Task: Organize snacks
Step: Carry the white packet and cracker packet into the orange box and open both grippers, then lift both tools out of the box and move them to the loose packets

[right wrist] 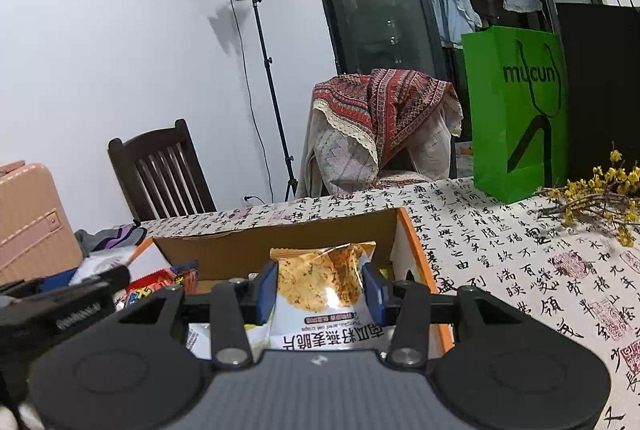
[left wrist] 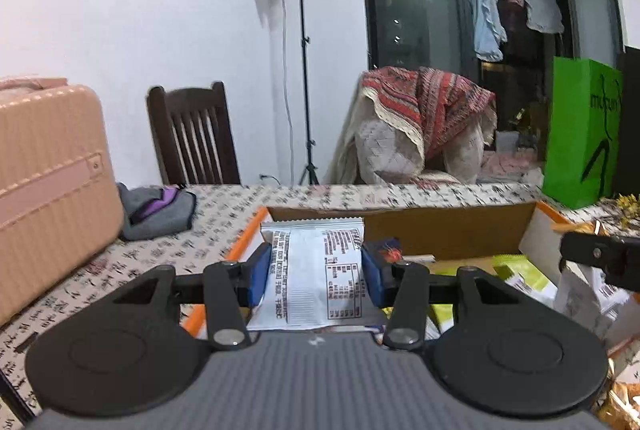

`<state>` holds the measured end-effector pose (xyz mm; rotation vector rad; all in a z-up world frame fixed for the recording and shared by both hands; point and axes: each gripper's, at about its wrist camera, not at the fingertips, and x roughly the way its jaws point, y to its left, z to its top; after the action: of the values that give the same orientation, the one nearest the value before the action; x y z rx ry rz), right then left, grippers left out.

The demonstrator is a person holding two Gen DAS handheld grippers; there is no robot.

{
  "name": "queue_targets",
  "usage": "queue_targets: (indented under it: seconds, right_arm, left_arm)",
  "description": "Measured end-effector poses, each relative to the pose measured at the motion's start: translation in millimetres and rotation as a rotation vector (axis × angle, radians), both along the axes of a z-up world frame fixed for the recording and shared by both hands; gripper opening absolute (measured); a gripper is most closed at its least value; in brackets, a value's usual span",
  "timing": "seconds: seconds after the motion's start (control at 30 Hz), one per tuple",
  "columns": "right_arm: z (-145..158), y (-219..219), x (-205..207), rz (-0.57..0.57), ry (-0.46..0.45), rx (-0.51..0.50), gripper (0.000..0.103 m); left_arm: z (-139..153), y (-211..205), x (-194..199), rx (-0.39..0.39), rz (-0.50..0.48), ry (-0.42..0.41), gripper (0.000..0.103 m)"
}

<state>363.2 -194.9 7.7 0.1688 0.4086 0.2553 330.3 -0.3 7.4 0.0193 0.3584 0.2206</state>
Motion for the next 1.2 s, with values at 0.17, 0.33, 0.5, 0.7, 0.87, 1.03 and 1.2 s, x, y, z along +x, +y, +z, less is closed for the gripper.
queue_targets:
  seconds: [0.17, 0.33, 0.5, 0.7, 0.87, 1.03, 1.2]
  right_arm:
    - [-2, -2, 3, -0.006, 0.013, -0.005, 0.044]
    - [-4, -2, 4, 0.005, 0.031, -0.002, 0.074]
    - [-3, -6, 1, 0.009, 0.025, 0.043, 0.103]
    - [-6, -4, 3, 0.0, 0.045, 0.029, 0.103]
    - [0, -8, -1, -0.005, 0.052, 0.034, 0.103]
    - [25, -10, -19, 0.006, 0.032, -0.004, 0.103]
    - [43, -17, -49, 0.03, 0.018, -0.036, 0.103]
  left_arm:
    - [1, 7, 0, -0.039, 0.005, 0.001, 0.052]
    - [4, 15, -9, -0.09, 0.042, -0.068, 0.1]
    - [9, 22, -14, -0.151, 0.038, -0.081, 0.103]
    - [7, 28, -12, -0.183, 0.052, -0.056, 0.103]
    - [16, 32, -17, -0.236, 0.042, -0.028, 0.103]
    - [35, 34, -34, -0.295, 0.006, -0.011, 0.103]
    - [44, 36, -61, -0.314, -0.001, 0.008, 0.103]
